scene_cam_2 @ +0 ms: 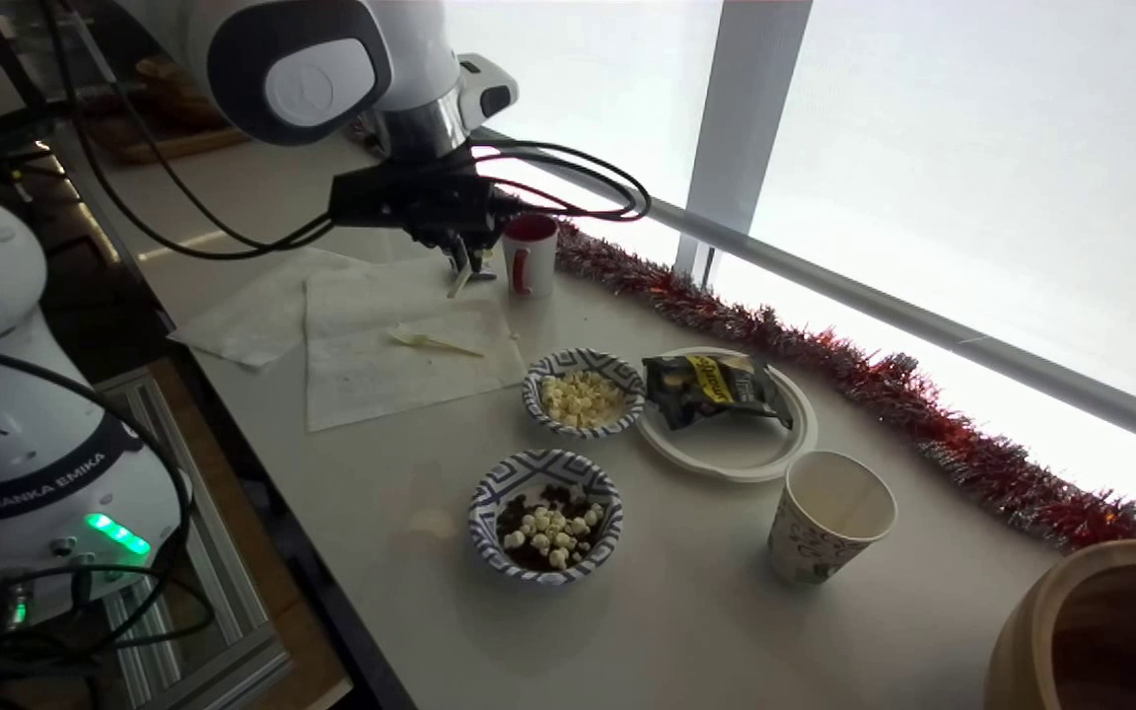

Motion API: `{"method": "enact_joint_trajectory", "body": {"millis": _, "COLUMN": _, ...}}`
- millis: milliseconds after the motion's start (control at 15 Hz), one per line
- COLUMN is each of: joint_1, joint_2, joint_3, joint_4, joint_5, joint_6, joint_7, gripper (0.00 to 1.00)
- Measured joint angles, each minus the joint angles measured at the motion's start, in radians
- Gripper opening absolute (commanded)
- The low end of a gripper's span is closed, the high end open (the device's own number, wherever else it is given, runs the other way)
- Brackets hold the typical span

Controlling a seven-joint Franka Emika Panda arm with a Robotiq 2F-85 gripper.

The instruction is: Move the contents from one bowl to the next

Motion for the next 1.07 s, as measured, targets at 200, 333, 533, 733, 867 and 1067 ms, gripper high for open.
{"method": "enact_joint_trajectory", "body": {"millis": 200, "joint_1": 0.089, "joint_2": 0.000, "joint_3": -0.065, "joint_4": 0.000, "joint_5": 0.000, "joint_6": 0.002, "joint_7": -0.055, "gripper": 0.03}}
{"method": "enact_joint_trajectory", "body": {"millis": 333, "joint_1": 0.155, "joint_2": 0.000, "joint_3": -0.124, "joint_4": 0.000, "joint_5": 0.001, "joint_6": 0.002, "joint_7": -0.095, "gripper": 0.03}}
{"method": "enact_joint_trajectory", "body": {"millis": 533, "joint_1": 0.256, "joint_2": 0.001, "joint_3": -0.212, "joint_4": 0.000, "joint_5": 0.001, "joint_6": 0.015, "joint_7": -0.139, "gripper": 0.03}}
{"method": "enact_joint_trajectory", "body": {"millis": 733, "joint_1": 0.373, "joint_2": 0.008, "joint_3": -0.306, "joint_4": 0.000, "joint_5": 0.000, "joint_6": 0.068, "joint_7": -0.165, "gripper": 0.03}}
{"method": "enact_joint_trajectory", "body": {"millis": 867, "joint_1": 0.456, "joint_2": 0.022, "joint_3": -0.369, "joint_4": 0.000, "joint_5": -0.002, "joint_6": 0.115, "joint_7": -0.169, "gripper": 0.03}}
{"method": "enact_joint_trajectory", "body": {"millis": 1067, "joint_1": 0.582, "joint_2": 0.054, "joint_3": -0.472, "joint_4": 0.000, "joint_5": -0.004, "joint_6": 0.191, "joint_7": -0.171, "gripper": 0.03}}
